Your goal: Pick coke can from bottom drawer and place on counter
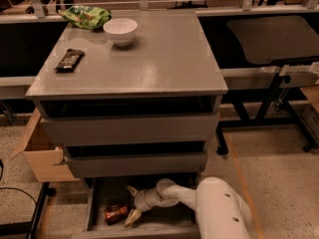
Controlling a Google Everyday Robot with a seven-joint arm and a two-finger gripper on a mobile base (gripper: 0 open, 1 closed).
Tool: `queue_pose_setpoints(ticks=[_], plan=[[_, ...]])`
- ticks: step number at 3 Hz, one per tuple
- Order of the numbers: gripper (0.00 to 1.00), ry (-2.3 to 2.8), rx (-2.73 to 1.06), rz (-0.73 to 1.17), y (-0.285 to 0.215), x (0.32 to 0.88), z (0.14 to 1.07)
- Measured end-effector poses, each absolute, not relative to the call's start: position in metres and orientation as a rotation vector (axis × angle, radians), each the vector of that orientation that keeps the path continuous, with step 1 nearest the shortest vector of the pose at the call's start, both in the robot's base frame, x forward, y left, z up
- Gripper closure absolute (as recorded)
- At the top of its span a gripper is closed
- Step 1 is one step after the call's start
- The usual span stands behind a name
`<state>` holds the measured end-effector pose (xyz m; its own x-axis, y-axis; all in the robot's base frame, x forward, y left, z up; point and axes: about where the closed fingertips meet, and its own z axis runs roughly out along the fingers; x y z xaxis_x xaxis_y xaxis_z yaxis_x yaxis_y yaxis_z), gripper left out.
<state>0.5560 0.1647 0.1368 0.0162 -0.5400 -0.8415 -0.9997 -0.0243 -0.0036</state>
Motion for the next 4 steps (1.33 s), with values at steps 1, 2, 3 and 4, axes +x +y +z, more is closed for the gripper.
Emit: queue_pose_setpoints(ticks=[1,2,3,4], plan=[[0.0,1.569,-1.617,0.896,0.178,0.555,0.128],[0.0,1.547,-1.613,0.9,0.186,0.555,0.128],[0.15,1.534,-1.607,0.906,0.189,0.555,0.13],[0.4,1.524,-1.606,0.918,0.191,0.553,0.134]])
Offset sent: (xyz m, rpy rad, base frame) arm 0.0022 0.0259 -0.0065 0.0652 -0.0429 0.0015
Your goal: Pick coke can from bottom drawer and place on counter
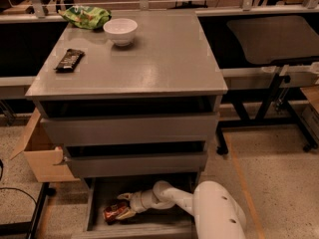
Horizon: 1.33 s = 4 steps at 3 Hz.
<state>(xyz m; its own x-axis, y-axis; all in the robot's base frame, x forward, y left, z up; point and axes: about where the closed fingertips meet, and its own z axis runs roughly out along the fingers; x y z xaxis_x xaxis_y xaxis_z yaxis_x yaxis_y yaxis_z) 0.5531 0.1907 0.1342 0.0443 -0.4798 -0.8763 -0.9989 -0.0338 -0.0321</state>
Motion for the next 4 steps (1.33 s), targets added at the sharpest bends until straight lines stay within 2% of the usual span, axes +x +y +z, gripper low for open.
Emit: queue_pose_setpoints(ticks=[1,2,3,4], plan=[[0.62,1.516,-1.609,0.929,0.192,0.551,0.139],[0.93,1.525,-1.568,0.925,0.175,0.553,0.152],[1.0,1.492,-1.527,0.971,0.149,0.555,0.17],[1.0,1.428,-1.492,1.004,0.119,0.553,0.199]])
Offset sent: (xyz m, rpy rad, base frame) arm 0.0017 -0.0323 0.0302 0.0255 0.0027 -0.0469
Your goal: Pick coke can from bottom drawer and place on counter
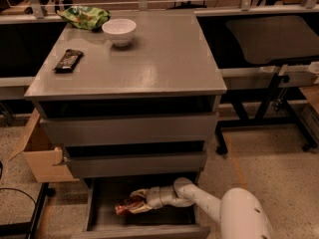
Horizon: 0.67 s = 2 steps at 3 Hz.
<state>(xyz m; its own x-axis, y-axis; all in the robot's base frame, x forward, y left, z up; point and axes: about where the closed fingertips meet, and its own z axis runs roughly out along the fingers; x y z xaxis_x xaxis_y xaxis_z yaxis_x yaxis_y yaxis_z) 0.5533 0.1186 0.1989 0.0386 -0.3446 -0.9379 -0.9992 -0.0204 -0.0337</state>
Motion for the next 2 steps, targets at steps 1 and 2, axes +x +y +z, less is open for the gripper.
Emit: queue_pose_setpoints(ticks=[1,2], plan=[[1.0,1.389,-1.464,0.981,0.085,0.555,0.227],[1.0,1.383,-1.448,0.927,0.051,0.546,0.256]])
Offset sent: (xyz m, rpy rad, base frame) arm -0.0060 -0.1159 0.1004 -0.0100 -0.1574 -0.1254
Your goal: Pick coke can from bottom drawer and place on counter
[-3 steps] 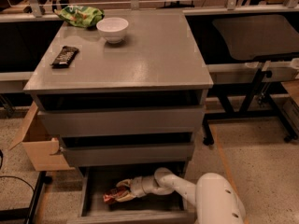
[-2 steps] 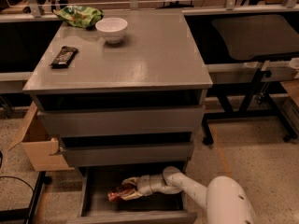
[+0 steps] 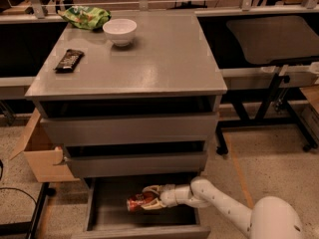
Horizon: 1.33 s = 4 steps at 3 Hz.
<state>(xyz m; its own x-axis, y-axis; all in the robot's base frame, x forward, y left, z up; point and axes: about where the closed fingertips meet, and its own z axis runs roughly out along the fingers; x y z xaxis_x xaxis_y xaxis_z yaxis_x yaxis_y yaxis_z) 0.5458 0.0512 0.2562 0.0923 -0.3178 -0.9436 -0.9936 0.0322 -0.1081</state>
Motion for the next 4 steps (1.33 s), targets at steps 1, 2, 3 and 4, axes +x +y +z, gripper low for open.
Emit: queue_pose_setpoints(ticks=[1,2,3,4], plan=[[1.0,1.383,-1.449,0.926,0.052,0.547,0.256],[1.0,1.345,-1.465,0.906,0.055,0.539,0.276],[1.0,1.246,-1.51,0.802,0.056,0.526,0.332],[1.0,1.158,-1.553,0.72,0.059,0.505,0.384]])
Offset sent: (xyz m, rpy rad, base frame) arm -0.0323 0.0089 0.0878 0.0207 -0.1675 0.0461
